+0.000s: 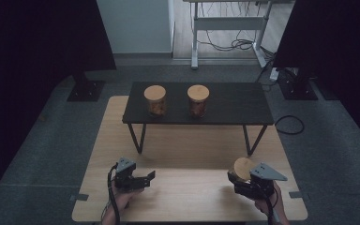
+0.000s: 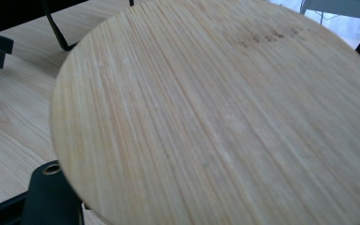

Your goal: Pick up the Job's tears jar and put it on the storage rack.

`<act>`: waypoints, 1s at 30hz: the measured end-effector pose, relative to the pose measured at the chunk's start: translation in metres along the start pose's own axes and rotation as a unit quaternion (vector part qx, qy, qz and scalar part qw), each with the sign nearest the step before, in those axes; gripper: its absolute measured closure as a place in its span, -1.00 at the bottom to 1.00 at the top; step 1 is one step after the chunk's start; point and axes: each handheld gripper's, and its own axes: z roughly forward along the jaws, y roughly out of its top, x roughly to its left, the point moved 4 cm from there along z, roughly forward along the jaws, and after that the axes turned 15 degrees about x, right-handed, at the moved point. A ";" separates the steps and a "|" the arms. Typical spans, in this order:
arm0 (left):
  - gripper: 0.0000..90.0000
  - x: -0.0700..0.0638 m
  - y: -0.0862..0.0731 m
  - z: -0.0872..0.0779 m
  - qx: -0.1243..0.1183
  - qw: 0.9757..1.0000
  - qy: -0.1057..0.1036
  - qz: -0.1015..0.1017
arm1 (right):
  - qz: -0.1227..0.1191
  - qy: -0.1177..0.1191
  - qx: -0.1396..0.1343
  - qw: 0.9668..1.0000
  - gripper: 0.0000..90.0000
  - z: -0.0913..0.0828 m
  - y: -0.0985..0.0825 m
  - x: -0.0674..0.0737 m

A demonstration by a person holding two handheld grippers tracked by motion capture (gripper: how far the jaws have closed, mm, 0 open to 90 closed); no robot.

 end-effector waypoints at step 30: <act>-0.91 0.001 0.000 -0.001 -0.001 1.000 0.002 -0.002 | -0.005 0.003 -0.015 1.000 -0.45 -0.002 0.016 -0.002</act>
